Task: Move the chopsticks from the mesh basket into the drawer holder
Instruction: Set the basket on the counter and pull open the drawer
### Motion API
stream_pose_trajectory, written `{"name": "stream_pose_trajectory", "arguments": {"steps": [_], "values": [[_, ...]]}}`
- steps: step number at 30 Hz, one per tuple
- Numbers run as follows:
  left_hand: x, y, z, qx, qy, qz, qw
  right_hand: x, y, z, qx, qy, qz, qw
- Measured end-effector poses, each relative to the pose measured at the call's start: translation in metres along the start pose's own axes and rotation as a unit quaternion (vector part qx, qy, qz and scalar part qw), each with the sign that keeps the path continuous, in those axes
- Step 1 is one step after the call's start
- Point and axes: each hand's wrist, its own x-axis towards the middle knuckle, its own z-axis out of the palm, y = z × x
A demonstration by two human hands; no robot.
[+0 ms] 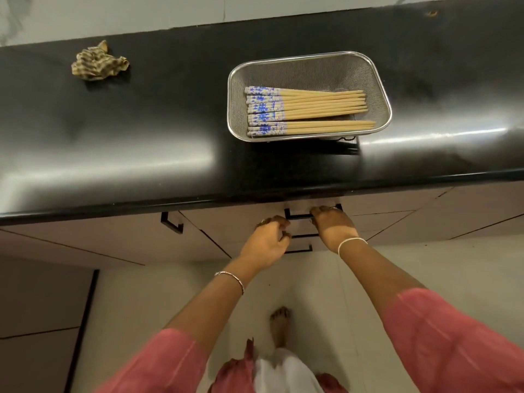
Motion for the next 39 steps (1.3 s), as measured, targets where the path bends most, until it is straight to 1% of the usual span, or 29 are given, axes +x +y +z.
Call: {"name": "stream_pose_trajectory", "arguments": {"steps": [3,6,9,11,12,15,18,19,20,22,24,25,26,28,31,33,36,39], "values": [[-0.007,0.004,0.007,0.049,0.022,0.036,0.998,-0.008,0.001,0.004,-0.010,-0.008,-0.002,1.000],[-0.022,0.012,0.014,0.079,0.082,0.083,0.990,-0.023,0.003,0.014,-0.017,0.002,-0.012,1.000],[-0.040,0.014,0.021,0.153,0.184,0.147,0.960,-0.038,0.003,0.018,-0.016,0.011,-0.013,1.000],[-0.050,0.014,0.026,0.201,0.238,0.160,0.937,-0.047,0.003,0.019,-0.004,0.011,-0.013,1.000],[-0.054,0.015,0.028,0.215,0.246,0.153,0.933,-0.053,0.002,0.020,-0.001,0.006,-0.013,1.000],[-0.064,0.013,0.032,0.235,0.235,0.125,0.935,-0.078,0.000,0.031,-0.006,-0.018,-0.004,1.000],[-0.074,0.013,0.038,0.223,0.228,0.103,0.942,-0.110,0.000,0.037,0.030,-0.021,-0.006,0.999],[-0.079,0.015,0.040,0.210,0.225,0.092,0.947,-0.120,0.001,0.038,0.045,-0.002,-0.006,0.999],[-0.086,0.017,0.044,0.199,0.217,0.082,0.952,-0.134,0.002,0.037,0.061,0.033,-0.009,0.998],[-0.101,0.021,0.053,0.193,0.201,0.067,0.958,-0.162,0.003,0.036,0.088,0.154,-0.044,0.983],[-0.114,0.024,0.062,0.193,0.191,0.050,0.961,-0.184,0.007,0.033,0.090,0.308,-0.095,0.943],[-0.122,0.026,0.067,0.193,0.188,0.040,0.962,-0.192,0.009,0.031,0.086,0.353,-0.108,0.925],[-0.128,0.027,0.072,0.193,0.188,0.033,0.962,-0.198,0.011,0.026,0.086,0.370,-0.106,0.919],[-0.142,0.026,0.082,0.191,0.190,0.022,0.963,-0.208,0.013,0.020,0.093,0.356,-0.073,0.927],[-0.162,0.025,0.093,0.187,0.195,0.019,0.963,-0.215,0.016,0.022,0.100,0.279,-0.036,0.954],[-0.174,0.024,0.099,0.186,0.198,0.018,0.962,-0.221,0.018,0.026,0.094,0.243,-0.025,0.965],[-0.188,0.025,0.107,0.185,0.203,0.016,0.961,-0.232,0.016,0.028,0.069,0.216,-0.011,0.974],[-0.199,0.025,0.113,0.185,0.209,0.011,0.960,-0.243,0.012,0.032,0.067,0.210,-0.007,0.975]]}}
